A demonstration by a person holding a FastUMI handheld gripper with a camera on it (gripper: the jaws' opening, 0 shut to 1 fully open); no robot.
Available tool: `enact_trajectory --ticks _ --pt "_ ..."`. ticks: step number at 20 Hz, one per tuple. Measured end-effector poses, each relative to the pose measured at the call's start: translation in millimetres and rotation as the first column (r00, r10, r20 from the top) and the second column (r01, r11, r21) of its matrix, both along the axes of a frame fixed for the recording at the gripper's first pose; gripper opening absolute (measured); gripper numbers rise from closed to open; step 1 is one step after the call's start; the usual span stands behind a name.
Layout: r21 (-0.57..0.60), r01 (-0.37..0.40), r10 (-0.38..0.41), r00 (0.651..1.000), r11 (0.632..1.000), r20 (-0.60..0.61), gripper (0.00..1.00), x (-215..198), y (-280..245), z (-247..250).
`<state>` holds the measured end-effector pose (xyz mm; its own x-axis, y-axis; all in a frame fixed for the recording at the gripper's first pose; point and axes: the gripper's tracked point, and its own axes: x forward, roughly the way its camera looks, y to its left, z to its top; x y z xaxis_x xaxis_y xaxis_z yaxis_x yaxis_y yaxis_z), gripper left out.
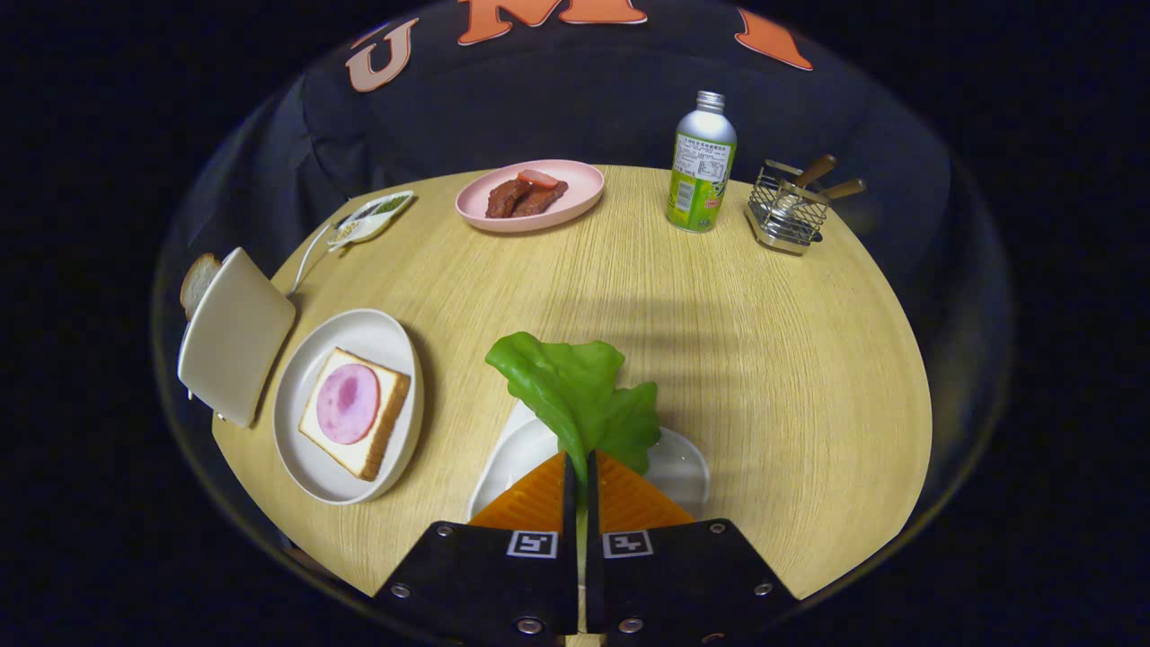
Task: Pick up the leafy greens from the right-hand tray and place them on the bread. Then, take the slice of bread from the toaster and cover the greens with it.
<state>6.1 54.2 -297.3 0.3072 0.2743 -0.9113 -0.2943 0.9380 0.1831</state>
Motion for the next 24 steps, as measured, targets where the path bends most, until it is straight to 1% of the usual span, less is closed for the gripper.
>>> enact_trajectory --ticks 4,8,12,15,22,24 --pt "0.069 -0.001 -0.002 0.999 0.998 0.038 0.04 4.0 19.5 22.7" --pt "0.123 -0.045 0.038 0.997 0.991 0.062 0.04 2.5 48.1 40.9" --pt "0.192 -0.095 0.085 0.995 0.977 0.058 0.04 -5.0 90.5 44.0" --pt "0.209 -0.136 0.126 0.990 0.968 0.063 0.04 -7.3 112.5 45.2" --pt "0.211 -0.176 0.183 0.983 0.961 -0.013 0.04 -26.8 147.9 23.3" --pt "0.208 -0.201 0.211 0.977 0.957 -0.028 0.06 -34.3 157.0 17.3"
